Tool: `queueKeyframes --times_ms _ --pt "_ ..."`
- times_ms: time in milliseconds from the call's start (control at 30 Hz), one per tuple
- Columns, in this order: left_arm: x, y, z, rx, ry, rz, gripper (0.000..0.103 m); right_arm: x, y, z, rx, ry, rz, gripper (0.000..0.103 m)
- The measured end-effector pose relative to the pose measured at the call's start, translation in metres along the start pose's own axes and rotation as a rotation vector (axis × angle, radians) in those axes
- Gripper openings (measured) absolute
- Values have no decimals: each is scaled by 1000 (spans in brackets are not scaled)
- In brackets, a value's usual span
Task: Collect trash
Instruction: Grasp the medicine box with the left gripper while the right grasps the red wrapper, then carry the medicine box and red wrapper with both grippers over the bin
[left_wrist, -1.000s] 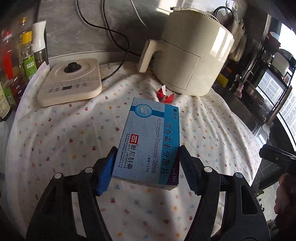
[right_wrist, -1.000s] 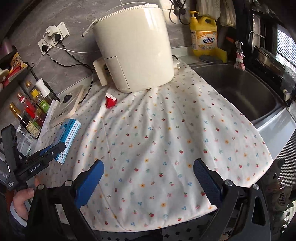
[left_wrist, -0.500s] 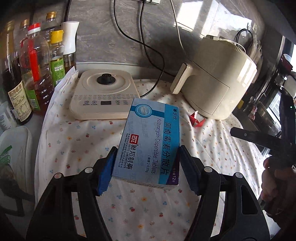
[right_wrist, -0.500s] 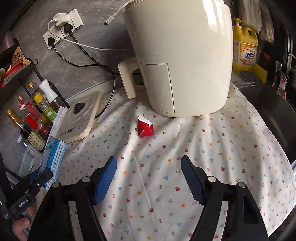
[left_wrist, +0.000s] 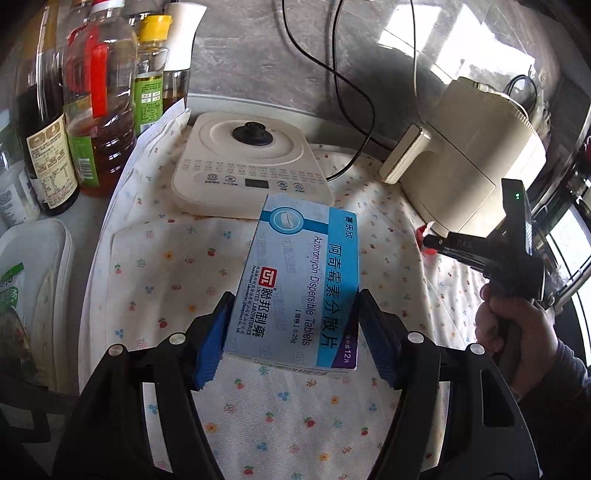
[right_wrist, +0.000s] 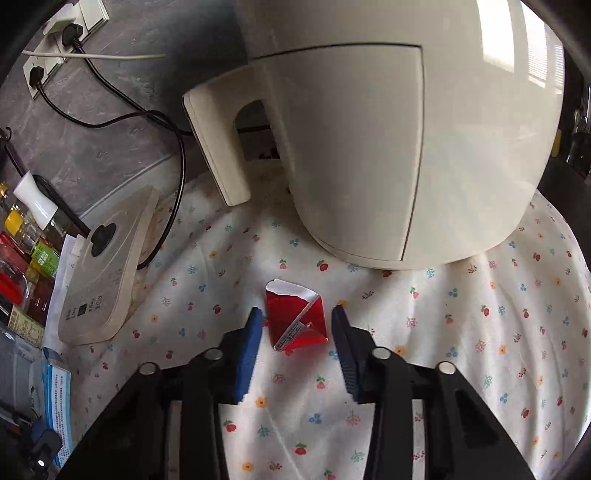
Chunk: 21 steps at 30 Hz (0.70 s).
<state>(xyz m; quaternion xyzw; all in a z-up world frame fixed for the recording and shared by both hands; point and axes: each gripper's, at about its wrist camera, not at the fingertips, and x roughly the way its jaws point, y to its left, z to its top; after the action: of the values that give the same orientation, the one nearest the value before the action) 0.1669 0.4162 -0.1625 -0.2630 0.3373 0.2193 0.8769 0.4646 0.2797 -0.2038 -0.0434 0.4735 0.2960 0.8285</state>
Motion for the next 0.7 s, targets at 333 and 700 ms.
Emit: queueKeyframes --times_ms 333,700 --pt "5 -2 -6 -60 -30 -108 67 -53 20 -22 -141 7 -25 17" --pt "-6 -39 -15 -55 -55 -159 67 -128 -20 -45 -121 -48 -41 17"
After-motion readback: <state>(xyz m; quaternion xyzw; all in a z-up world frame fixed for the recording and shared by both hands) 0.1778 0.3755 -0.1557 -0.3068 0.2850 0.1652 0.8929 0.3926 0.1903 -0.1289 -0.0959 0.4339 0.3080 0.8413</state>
